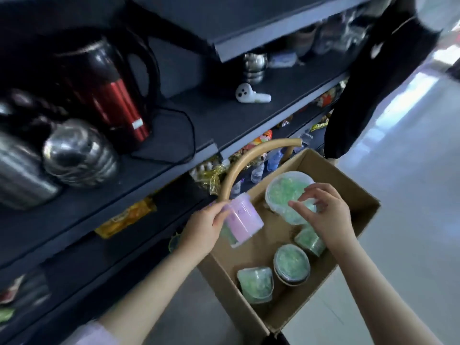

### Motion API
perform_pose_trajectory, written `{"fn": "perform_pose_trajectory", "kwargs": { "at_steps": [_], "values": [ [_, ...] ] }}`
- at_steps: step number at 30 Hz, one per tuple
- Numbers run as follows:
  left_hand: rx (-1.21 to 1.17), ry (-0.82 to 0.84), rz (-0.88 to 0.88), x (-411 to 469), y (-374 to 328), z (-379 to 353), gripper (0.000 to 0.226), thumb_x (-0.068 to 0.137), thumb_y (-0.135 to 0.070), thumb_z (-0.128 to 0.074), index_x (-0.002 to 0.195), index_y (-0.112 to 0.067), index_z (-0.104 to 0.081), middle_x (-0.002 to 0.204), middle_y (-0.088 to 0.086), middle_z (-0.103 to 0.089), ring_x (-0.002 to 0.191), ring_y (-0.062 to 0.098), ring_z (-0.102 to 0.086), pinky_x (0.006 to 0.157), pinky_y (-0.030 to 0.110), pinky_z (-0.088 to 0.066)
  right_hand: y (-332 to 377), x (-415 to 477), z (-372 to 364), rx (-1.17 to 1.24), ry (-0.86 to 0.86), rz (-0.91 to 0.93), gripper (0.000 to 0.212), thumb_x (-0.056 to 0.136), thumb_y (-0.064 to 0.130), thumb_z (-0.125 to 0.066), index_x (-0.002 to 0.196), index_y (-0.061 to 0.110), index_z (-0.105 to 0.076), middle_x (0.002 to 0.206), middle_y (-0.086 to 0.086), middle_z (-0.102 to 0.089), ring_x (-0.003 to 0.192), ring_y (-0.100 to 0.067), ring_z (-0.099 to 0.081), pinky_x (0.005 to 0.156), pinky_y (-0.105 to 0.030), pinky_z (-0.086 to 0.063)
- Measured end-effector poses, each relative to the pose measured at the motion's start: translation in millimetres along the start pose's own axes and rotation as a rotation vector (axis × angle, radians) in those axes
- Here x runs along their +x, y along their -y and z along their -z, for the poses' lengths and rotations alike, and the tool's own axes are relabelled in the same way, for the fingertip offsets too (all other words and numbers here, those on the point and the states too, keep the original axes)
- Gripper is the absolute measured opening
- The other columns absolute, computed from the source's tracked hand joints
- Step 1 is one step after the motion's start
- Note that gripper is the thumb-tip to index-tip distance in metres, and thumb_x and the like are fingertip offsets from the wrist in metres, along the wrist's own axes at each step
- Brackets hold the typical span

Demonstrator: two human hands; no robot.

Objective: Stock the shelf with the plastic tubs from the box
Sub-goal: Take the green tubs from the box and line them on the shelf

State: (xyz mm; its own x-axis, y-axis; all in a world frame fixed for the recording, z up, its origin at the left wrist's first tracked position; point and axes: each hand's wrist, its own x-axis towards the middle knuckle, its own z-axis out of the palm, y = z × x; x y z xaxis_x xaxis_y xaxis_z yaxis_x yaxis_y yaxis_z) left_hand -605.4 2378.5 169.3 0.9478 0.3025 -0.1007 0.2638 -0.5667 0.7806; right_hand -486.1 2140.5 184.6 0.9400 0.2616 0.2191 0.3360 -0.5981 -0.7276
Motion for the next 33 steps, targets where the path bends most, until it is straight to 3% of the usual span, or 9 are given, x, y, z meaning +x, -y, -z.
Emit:
{"fn": "perform_pose_trajectory", "kwargs": {
  "at_steps": [3, 6, 9, 12, 15, 17, 22, 27, 33],
  "values": [
    [0.017, -0.118, -0.109, -35.0, -39.8, 92.0, 0.031, 0.097, -0.027, -0.052, 0.125, -0.021, -0.062, 0.113, -0.015, -0.063, 0.104, 0.004, -0.058, 0.078, 0.003, -0.036, 88.1, -11.5, 30.5, 0.001, -0.062, 0.109, 0.022, 0.072, 0.028, -0.083, 0.08, 0.012, -0.07, 0.098, 0.005, -0.06, 0.086, -0.008, -0.054, 0.07, -0.009, -0.039],
    [0.064, -0.248, -0.202, -70.7, -75.6, 181.6, 0.029, 0.097, -0.026, -0.052, 0.123, -0.022, -0.064, 0.112, -0.014, -0.064, 0.101, 0.0, -0.056, 0.079, 0.006, -0.036, 171.8, -20.1, 51.1, 0.052, -0.101, 0.216, 0.019, 0.073, 0.032, -0.082, 0.079, 0.02, -0.068, 0.097, 0.009, -0.058, 0.086, 0.002, -0.052, 0.07, -0.004, -0.037],
    [0.091, -0.378, -0.272, -105.5, -105.9, 260.2, 0.028, 0.096, -0.023, -0.054, 0.122, -0.022, -0.065, 0.107, -0.014, -0.063, 0.096, -0.008, -0.051, 0.077, -0.003, -0.031, 253.4, -18.2, 64.9, 0.168, -0.106, 0.275, 0.019, 0.071, 0.039, -0.081, 0.075, 0.03, -0.065, 0.097, 0.014, -0.059, 0.089, 0.005, -0.054, 0.07, -0.007, -0.038],
    [0.159, -0.492, -0.331, -136.8, -127.9, 325.0, 0.028, 0.095, -0.024, -0.056, 0.121, -0.023, -0.066, 0.113, -0.015, -0.064, 0.103, -0.001, -0.057, 0.082, 0.003, -0.034, 331.3, -8.8, 78.6, 0.282, -0.091, 0.369, 0.018, 0.07, 0.044, -0.079, 0.073, 0.034, -0.064, 0.095, 0.017, -0.06, 0.084, 0.001, -0.056, 0.069, -0.007, -0.04],
    [0.161, -0.585, -0.359, -164.6, -140.0, 375.7, 0.028, 0.094, -0.029, -0.056, 0.121, -0.032, -0.064, 0.11, -0.026, -0.06, 0.104, -0.006, -0.057, 0.084, 0.001, -0.036, 400.2, 2.9, 84.2, 0.424, -0.058, 0.463, 0.018, 0.07, 0.041, -0.081, 0.072, 0.03, -0.067, 0.094, 0.017, -0.062, 0.081, -0.002, -0.058, 0.07, -0.01, -0.045],
    [0.198, -0.68, -0.366, -179.1, -141.9, 402.2, 0.029, 0.094, -0.032, -0.056, 0.122, -0.036, -0.062, 0.112, -0.025, -0.061, 0.104, -0.003, -0.058, 0.088, 0.013, -0.043, 437.3, 9.2, 79.5, 0.518, -0.026, 0.493, 0.018, 0.07, 0.037, -0.082, 0.073, 0.026, -0.068, 0.095, 0.015, -0.063, 0.078, -0.002, -0.058, 0.072, -0.013, -0.046],
    [0.404, -0.902, -0.333, -188.9, -128.1, 457.1, 0.034, 0.093, -0.037, -0.053, 0.126, -0.041, -0.054, 0.115, -0.009, -0.068, 0.098, 0.014, -0.063, 0.08, 0.034, -0.052, 501.4, 32.6, 40.8, 0.579, 0.121, 0.546, 0.021, 0.07, 0.039, -0.082, 0.074, 0.024, -0.068, 0.097, 0.015, -0.063, 0.08, -0.008, -0.061, 0.076, -0.022, -0.051],
    [0.534, -0.977, -0.252, -155.1, -95.3, 486.7, 0.032, 0.092, -0.024, -0.059, 0.124, -0.026, -0.062, 0.128, -0.007, -0.061, 0.119, 0.013, -0.054, 0.094, 0.034, -0.046, 527.8, 70.0, -18.6, 0.528, 0.249, 0.528, 0.023, 0.071, 0.039, -0.082, 0.074, 0.022, -0.066, 0.096, 0.009, -0.063, 0.083, -0.015, -0.06, 0.08, -0.025, -0.05],
    [0.628, -0.993, -0.247, -109.2, -64.0, 505.3, 0.028, 0.088, -0.018, -0.065, 0.116, -0.019, -0.068, 0.119, -0.005, -0.067, 0.114, 0.014, -0.057, 0.096, 0.033, -0.047, 536.4, 130.1, -64.8, 0.635, 0.513, 0.496, 0.007, 0.082, 0.026, -0.074, 0.082, 0.021, -0.068, 0.103, 0.012, -0.067, 0.096, -0.009, -0.062, 0.079, -0.011, -0.045]
  ]
}}
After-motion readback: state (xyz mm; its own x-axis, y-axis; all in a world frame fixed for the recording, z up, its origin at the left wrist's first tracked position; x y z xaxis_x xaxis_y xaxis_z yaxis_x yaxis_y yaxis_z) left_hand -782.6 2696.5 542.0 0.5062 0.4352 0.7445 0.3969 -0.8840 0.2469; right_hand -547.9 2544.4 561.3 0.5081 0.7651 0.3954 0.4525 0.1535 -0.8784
